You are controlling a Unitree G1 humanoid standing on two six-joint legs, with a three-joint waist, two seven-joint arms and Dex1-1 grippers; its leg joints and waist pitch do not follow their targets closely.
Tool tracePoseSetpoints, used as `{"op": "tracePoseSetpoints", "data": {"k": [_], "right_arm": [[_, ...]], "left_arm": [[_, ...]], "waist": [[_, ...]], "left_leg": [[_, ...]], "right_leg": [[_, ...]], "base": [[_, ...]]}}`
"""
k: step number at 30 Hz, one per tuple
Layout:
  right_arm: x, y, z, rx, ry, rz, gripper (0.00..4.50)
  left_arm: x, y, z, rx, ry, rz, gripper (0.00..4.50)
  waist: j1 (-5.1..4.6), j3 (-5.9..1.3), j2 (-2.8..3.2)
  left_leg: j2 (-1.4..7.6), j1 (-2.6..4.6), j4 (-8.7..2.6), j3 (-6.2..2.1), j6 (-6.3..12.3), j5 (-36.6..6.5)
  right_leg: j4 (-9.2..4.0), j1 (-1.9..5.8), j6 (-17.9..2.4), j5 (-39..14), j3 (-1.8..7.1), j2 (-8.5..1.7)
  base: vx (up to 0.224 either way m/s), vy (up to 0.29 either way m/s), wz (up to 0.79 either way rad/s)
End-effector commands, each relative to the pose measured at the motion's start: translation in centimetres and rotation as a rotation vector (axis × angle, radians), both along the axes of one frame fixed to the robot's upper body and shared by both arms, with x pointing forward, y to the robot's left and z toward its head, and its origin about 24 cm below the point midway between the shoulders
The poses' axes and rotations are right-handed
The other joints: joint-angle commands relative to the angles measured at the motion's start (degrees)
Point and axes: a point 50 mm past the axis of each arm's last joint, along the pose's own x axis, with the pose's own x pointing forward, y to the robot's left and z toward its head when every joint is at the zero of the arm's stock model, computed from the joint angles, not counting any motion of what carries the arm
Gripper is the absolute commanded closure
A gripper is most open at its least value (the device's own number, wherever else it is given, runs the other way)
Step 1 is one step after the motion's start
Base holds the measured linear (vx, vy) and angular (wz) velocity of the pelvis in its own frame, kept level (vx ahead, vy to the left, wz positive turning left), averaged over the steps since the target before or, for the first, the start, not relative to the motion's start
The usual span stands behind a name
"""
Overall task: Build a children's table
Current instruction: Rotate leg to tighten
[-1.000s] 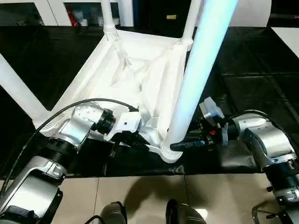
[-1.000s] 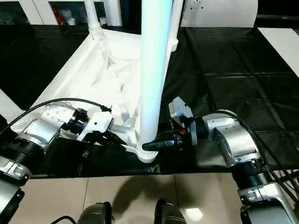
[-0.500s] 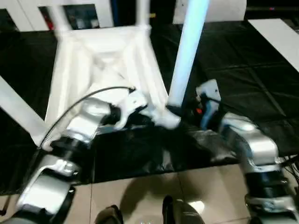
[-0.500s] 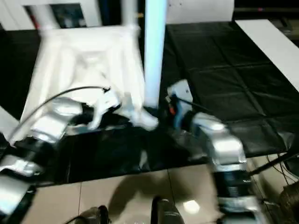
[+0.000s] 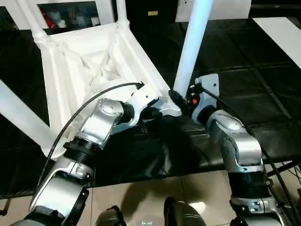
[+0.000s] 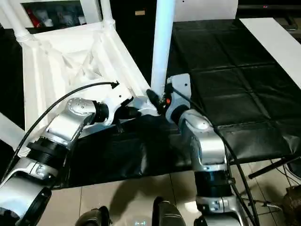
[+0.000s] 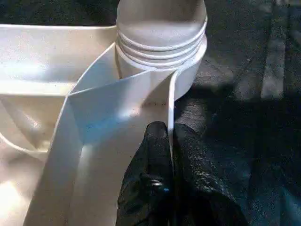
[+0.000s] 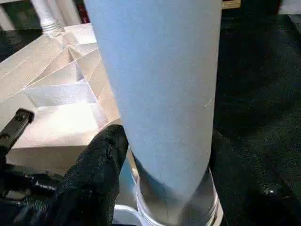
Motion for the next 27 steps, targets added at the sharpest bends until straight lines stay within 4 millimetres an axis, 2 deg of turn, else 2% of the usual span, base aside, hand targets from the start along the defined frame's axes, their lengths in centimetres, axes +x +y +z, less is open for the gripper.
{"op": "tracePoseSetpoints", "data": {"k": [1, 3, 4, 5, 6, 8, 10, 11, 12, 15, 16, 18, 19, 21, 23, 25, 26, 27], "right_arm": [[-1.2, 1.5, -0.5, -0.022, -0.021, 0.219, 1.37], [-1.2, -0.3, -0.2, -0.061, -0.061, 0.28, 1.32], [-1.2, -0.3, -0.2, -0.061, -0.061, 0.28, 1.14], [-1.2, -0.7, -0.2, -0.072, -0.068, 0.299, 1.01], [-1.2, -1.3, -0.1, -0.085, -0.072, 0.326, 0.94], [-1.4, -2.5, -0.2, -0.103, -0.052, 0.395, 0.75], [-1.5, -3.1, -0.2, -0.111, -0.042, 0.44, 0.54], [-1.5, -3.5, -0.1, -0.118, -0.035, 0.479, 0.54], [-1.6, -3.8, 0.0, -0.124, -0.03, 0.515, 0.54], [-1.7, -4.0, 0.0, -0.131, -0.025, 0.558, 0.54], [-2.1, -4.3, 0.1, -0.149, -0.02, 0.677, 0.54], [-2.2, -4.3, 0.2, -0.153, -0.019, 0.708, 0.54], [-2.5, -4.4, 0.2, -0.155, -0.014, 0.77, 0.54], [-2.6, -4.4, 0.1, -0.159, -0.008, 0.847, 0.54], [-2.6, -4.1, 0.0, -0.164, -0.002, 0.904, 0.82], [-2.5, -4.0, 0.0, -0.16, 0.0, 0.924, 0.92], [-2.4, -3.8, -0.1, -0.158, 0.003, 0.944, 1.02], [-2.4, -3.8, -0.1, -0.158, 0.003, 0.944, 1.17]], "left_arm": [[-0.9, -0.7, 0.7, -0.022, -0.062, -0.165, 4.5], [-1.2, 0.6, 0.5, 0.016, -0.066, -0.232, 4.5], [-1.2, 0.6, 0.5, 0.016, -0.066, -0.232, 4.5], [-1.3, 1.0, 0.4, 0.029, -0.06, -0.239, 4.5], [-1.3, 1.5, 0.3, 0.053, -0.061, -0.261, 4.5], [-1.4, 2.7, 0.0, 0.111, -0.054, -0.3, 4.5], [-1.6, 3.1, 0.0, 0.121, -0.046, -0.338, 4.5], [-1.8, 3.4, 0.0, 0.118, -0.036, -0.375, 4.5], [-2.1, 3.5, 0.0, 0.112, -0.029, -0.413, 4.5], [-2.4, 3.7, 0.0, 0.103, -0.017, -0.451, 4.5], [-2.8, 4.1, 0.0, 0.111, -0.001, -0.526, 4.5], [-2.9, 4.1, 0.0, 0.113, 0.002, -0.542, 4.5], [-3.0, 4.3, 0.0, 0.116, 0.006, -0.575, 4.5], [-3.2, 4.3, 0.2, 0.112, 0.011, -0.619, 4.5], [-3.4, 4.1, 0.3, 0.111, 0.012, -0.671, 4.5], [-3.4, 4.0, 0.3, 0.115, 0.012, -0.688, 4.5], [-3.4, 3.9, 0.2, 0.121, 0.009, -0.697, 4.5], [-3.4, 3.9, 0.2, 0.121, 0.009, -0.697, 4.5]], "waist": [[0.39, -4.15, 0.05], [0.43, -4.21, 0.03], [0.42, -4.2, 0.02], [0.49, -4.33, 0.27], [0.67, -4.26, 0.4], [0.79, -4.21, 0.38], [1.42, -4.2, 0.41], [1.57, -4.19, 0.38], [1.76, -4.33, -0.07], [2.01, -4.35, 0.16], [2.3, -4.51, -0.12], [2.41, -4.38, -0.01], [2.58, -4.54, -0.33], [2.95, -4.43, -0.41], [3.29, -4.35, -0.43], [3.42, -4.34, -0.38], [3.48, -4.3, -0.65], [3.48, -4.3, -0.65]], "left_leg": [[0.19, -0.05, -3.03, 0.1, 4.36, -7.6], [0.18, -0.2, -2.97, 0.09, 5.26, -7.6], [0.23, -0.12, -2.97, 0.12, 5.47, -7.6], [0.41, 0.17, -2.87, 0.23, 5.85, -7.2], [0.45, 0.03, -2.88, 0.08, 5.87, -6.9], [0.62, 0.24, -2.91, 0.2, 6.2, -7.7], [0.71, 0.4, -2.92, 0.22, 6.05, -7.7], [0.73, 0.44, -2.9, 0.29, 5.99, -7.8], [0.71, 0.37, -2.87, 0.3, 6.17, -7.5], [0.83, 0.36, -2.81, 0.3, 6.19, -7.0], [0.92, 0.39, -2.73, 0.36, 6.68, -6.8], [1.06, 0.34, -2.74, 0.45, 6.85, -6.2], [1.06, 0.42, -2.63, 0.56, 7.16, -6.5], [1.1, 0.34, -2.61, 0.6, 7.26, -6.9], [1.24, 0.42, -2.61, 0.55, 6.61, -7.8], [1.23, 0.47, -2.65, 0.52, 6.11, -8.1], [1.19, 0.35, -2.65, 0.5, 5.8, -8.6], [1.19, 0.35, -2.65, 0.5, 5.8, -8.6]], "right_leg": [[-3.46, 4.97, -10.7, -12.7, 2.62, -3.3], [-3.33, 5.2, -10.7, -11.7, 2.68, -3.44], [-3.31, 5.17, -11.0, -11.4, 2.69, -3.42], [-3.11, 4.95, -11.9, -10.1, 2.72, -3.46], [-2.93, 5.05, -12.4, -9.3, 2.64, -3.44], [-3.05, 4.9, -13.0, -10.0, 2.66, -3.49], [-2.99, 4.81, -13.3, -10.4, 2.68, -3.46], [-3.01, 4.8, -13.3, -10.4, 2.76, -3.49], [-2.82, 4.95, -13.6, -9.8, 2.76, -3.55], [-2.59, 4.89, -14.1, -9.0, 2.74, -3.62], [-2.43, 4.97, -14.4, -8.8, 2.67, -3.69], [-2.36, 4.85, -14.4, -8.2, 2.77, -3.6], [-2.38, 4.85, -14.4, -8.4, 2.74, -3.64], [-2.44, 4.74, -14.1, -10.1, 2.72, -3.76], [-2.64, 4.47, -13.5, -13.1, 2.73, -3.9], [-2.7, 4.46, -13.3, -14.1, 2.75, -3.95], [-2.8, 4.48, -12.9, -15.3, 2.72, -3.94], [-2.8, 4.48, -12.9, -15.3, 2.72, -3.94]], "base": [[0.0, 0.0, 0.0], [0.0, 0.0, 0.0], [0.0, 0.0, 0.0], [0.0, 0.0, 0.0], [0.0, 0.0, 0.0], [0.0, 0.0, 0.0], [0.0, 0.0, 0.0], [0.0, 0.0, 0.0], [0.0, 0.0, 0.0], [0.0, 0.0, 0.0], [0.0, 0.0, 0.0], [0.0, 0.0, 0.0], [0.0, 0.0, 0.0], [0.0, 0.0, 0.0], [0.0, 0.0, 0.0], [0.0, 0.0, 0.0], [0.0, 0.0, 0.0], [0.0, 0.0, 0.0]]}}
